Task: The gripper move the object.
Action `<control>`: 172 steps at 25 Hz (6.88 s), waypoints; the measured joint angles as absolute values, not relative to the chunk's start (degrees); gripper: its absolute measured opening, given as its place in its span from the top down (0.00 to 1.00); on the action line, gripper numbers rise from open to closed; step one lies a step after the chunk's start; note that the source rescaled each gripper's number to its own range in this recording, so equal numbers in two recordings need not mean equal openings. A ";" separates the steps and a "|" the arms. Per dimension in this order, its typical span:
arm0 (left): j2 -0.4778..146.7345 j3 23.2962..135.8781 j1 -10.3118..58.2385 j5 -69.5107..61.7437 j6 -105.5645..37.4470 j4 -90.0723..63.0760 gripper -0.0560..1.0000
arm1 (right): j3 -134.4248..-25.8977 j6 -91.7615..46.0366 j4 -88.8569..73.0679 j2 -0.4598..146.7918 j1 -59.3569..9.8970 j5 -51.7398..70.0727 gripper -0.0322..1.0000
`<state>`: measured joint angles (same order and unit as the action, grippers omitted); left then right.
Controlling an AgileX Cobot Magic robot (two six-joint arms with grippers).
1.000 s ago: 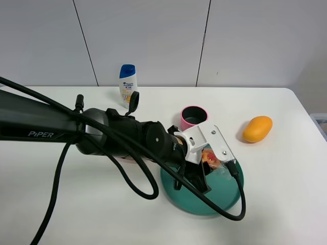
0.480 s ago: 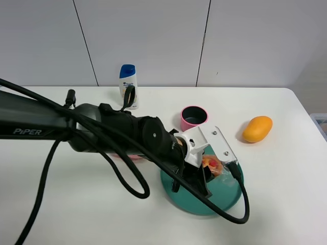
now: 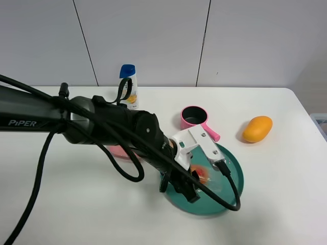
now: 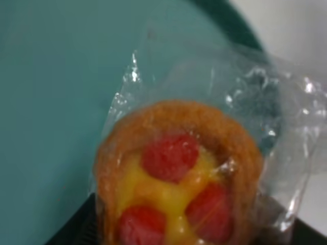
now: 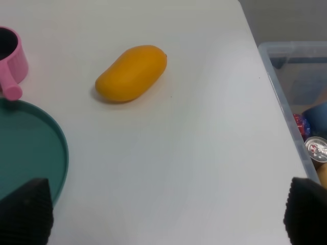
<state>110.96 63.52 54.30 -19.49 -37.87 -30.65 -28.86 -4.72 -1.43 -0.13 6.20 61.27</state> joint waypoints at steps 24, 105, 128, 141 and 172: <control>120.77 78.64 53.68 -31.04 -25.34 -16.42 0.94 | -28.86 -4.72 -1.43 -0.13 6.20 61.27 0.00; 78.19 78.86 -0.36 -30.42 -13.91 -5.72 0.11 | -28.86 -4.72 -1.43 -0.13 6.20 61.27 0.00; 35.40 67.50 -3.42 -45.49 -13.91 -5.91 0.11 | -28.86 -4.72 -1.43 -0.13 6.20 61.27 0.00; 18.54 47.48 -3.42 -50.89 -13.91 -5.91 0.11 | -28.86 -4.72 -1.43 -0.13 6.20 61.27 0.00; -0.35 29.17 -3.42 -60.55 -10.87 -5.92 0.11 | -28.86 -4.72 -1.43 -0.13 6.20 61.27 0.00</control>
